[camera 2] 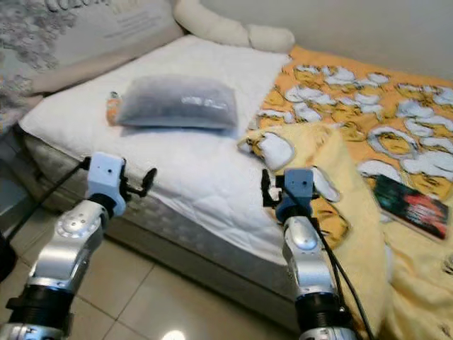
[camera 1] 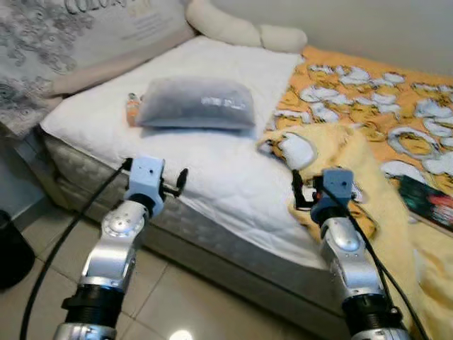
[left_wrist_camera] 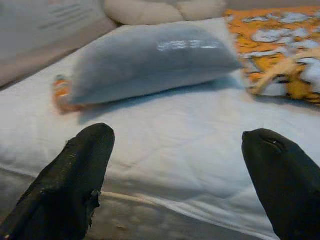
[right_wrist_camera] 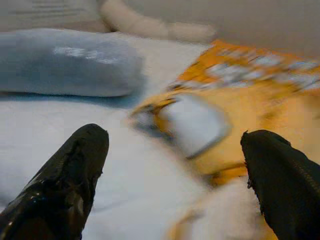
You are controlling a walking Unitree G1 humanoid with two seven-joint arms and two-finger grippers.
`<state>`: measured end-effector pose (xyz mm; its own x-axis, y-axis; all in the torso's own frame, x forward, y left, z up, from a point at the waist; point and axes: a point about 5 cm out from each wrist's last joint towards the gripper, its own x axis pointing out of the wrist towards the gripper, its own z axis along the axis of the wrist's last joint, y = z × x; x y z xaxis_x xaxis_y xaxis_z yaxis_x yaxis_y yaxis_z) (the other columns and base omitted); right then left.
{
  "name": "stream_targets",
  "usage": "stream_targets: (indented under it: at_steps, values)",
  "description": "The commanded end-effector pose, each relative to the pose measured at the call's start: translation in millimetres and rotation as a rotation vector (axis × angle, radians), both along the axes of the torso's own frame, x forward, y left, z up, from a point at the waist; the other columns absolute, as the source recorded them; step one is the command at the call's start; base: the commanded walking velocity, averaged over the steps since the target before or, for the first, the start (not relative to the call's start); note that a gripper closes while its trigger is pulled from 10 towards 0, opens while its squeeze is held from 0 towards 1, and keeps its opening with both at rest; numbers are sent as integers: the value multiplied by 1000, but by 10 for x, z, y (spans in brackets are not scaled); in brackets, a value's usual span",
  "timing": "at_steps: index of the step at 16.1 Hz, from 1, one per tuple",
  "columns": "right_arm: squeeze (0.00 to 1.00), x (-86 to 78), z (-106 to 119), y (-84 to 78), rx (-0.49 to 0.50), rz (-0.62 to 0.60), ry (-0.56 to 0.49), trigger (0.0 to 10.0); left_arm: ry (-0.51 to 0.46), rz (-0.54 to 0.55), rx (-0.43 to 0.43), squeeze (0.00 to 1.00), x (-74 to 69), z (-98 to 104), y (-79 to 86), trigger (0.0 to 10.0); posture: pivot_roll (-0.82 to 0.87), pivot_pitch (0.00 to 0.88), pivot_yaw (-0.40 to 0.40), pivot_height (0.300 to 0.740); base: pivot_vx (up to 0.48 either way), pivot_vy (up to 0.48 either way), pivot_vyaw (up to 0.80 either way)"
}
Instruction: Clean up the room
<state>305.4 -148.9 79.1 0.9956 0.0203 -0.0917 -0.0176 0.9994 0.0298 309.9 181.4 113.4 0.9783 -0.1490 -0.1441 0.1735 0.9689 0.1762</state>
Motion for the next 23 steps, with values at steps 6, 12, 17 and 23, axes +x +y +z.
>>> stream_targets:
  at_steps: [6,12,17,23]
  values:
    - [0,25,48,-24,70,19,9,10000,-15,0,2,0,40,61,-8,10000,-17,0,-42,740,356,0,0]
    - [0,28,31,-35,62,24,32,10000,-15,0,3,0,48,61,-9,10000,-17,0,-41,740,355,0,0]
    - [0,40,31,-49,90,12,46,10000,-15,0,4,0,52,61,-6,10000,-18,0,-39,740,355,0,-480]
    - [0,43,36,-51,97,6,42,10000,-16,2,6,0,56,61,7,10000,-17,0,-39,740,354,0,-761]
